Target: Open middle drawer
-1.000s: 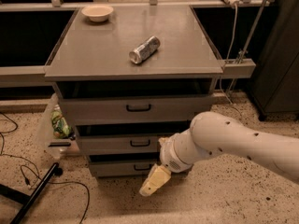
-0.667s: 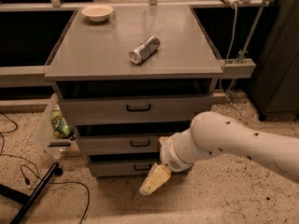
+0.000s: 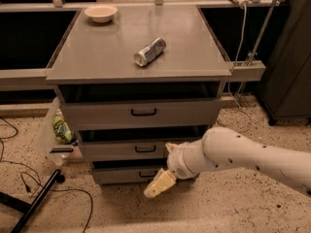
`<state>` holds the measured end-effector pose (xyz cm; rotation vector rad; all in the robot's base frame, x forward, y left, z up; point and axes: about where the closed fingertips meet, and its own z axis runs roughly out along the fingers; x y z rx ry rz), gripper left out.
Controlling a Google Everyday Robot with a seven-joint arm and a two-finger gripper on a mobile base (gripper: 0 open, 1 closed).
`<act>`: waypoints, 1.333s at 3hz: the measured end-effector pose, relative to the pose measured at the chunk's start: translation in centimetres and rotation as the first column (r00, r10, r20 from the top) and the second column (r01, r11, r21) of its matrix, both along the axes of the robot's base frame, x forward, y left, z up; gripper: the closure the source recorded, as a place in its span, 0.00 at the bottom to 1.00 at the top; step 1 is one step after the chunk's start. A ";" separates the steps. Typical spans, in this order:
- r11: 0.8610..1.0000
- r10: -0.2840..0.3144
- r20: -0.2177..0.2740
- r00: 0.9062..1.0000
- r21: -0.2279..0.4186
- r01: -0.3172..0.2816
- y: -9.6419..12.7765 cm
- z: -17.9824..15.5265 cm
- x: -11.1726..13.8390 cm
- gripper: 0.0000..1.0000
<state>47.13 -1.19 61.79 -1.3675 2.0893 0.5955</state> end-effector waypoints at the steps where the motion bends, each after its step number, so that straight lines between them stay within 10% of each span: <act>1: 0.984 -0.126 0.072 0.989 0.138 0.115 -0.4 -3.1 4.4 0.00; 2: 0.949 -0.240 0.101 0.966 0.235 0.211 -0.7 -6.3 8.6 0.00; 4: 0.943 -0.252 0.127 0.959 0.254 0.214 0.7 -8.0 9.4 0.00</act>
Offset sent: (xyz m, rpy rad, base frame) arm 0.1351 -0.0196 -0.0813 0.3108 -0.2130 -0.3465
